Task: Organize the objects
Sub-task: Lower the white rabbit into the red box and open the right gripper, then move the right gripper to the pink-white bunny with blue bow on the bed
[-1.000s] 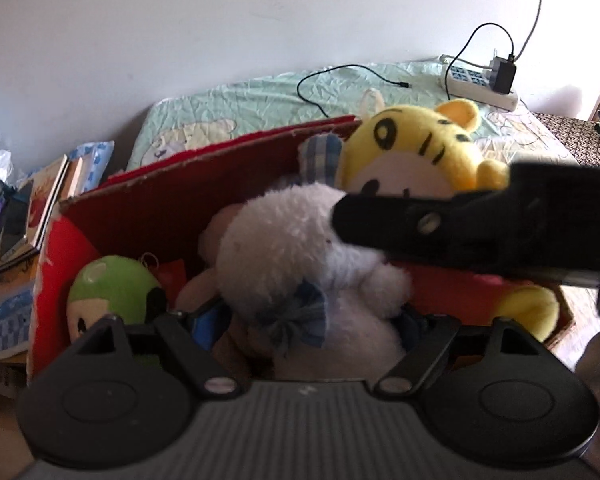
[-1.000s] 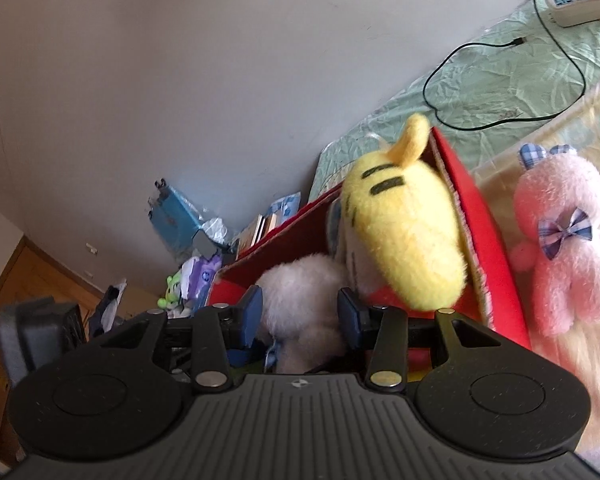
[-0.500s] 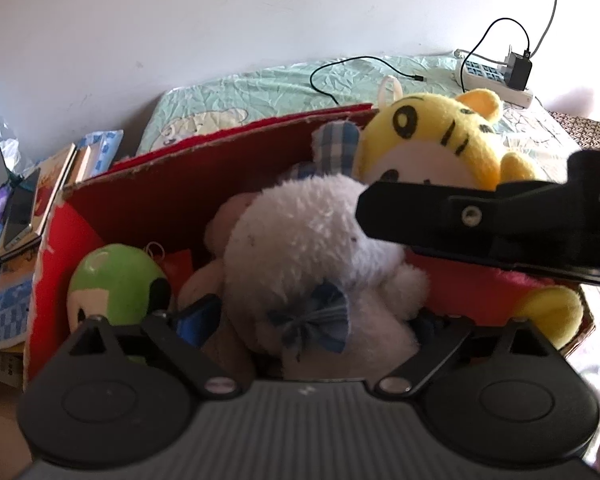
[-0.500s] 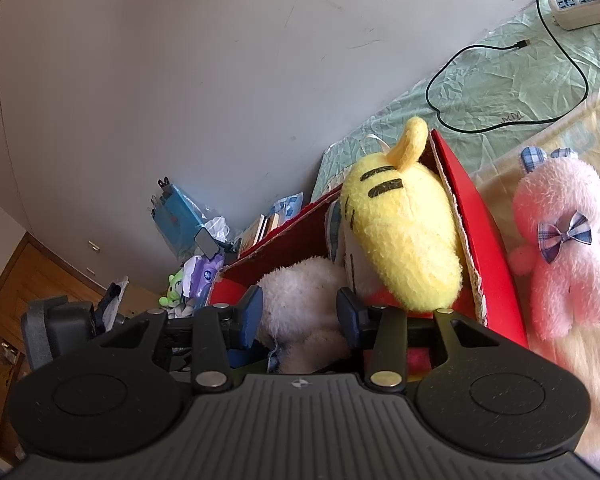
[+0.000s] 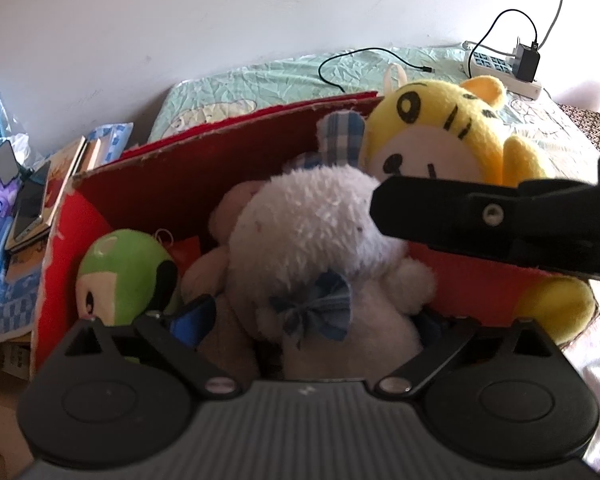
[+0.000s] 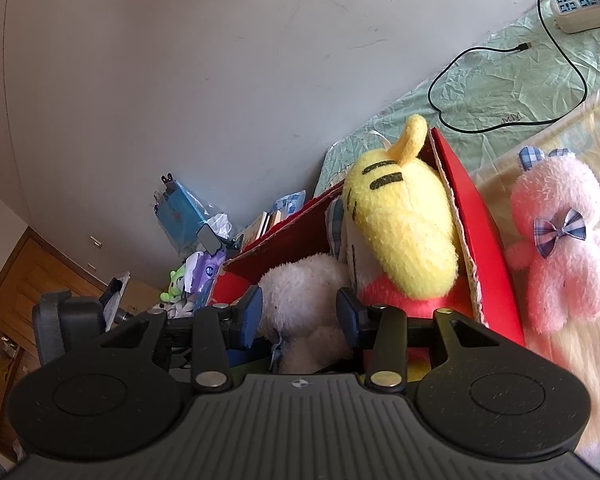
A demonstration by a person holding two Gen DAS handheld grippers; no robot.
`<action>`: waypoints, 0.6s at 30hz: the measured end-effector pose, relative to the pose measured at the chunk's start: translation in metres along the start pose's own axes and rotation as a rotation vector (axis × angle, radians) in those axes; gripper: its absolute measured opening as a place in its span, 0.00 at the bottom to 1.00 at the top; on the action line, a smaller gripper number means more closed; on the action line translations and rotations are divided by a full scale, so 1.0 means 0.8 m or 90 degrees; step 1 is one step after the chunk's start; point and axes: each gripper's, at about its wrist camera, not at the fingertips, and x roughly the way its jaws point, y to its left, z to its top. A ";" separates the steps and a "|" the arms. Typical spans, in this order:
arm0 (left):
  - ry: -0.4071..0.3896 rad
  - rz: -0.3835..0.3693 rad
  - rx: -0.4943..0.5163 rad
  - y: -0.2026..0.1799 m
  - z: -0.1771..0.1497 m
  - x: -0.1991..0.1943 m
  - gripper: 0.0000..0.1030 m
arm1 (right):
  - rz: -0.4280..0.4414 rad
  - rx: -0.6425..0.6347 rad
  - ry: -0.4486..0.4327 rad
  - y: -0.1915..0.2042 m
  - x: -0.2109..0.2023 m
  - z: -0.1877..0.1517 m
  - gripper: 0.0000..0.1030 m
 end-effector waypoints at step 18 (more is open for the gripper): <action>-0.062 0.020 -0.022 -0.020 -0.008 -0.067 0.98 | 0.045 0.003 -0.022 -0.014 -0.060 -0.006 0.45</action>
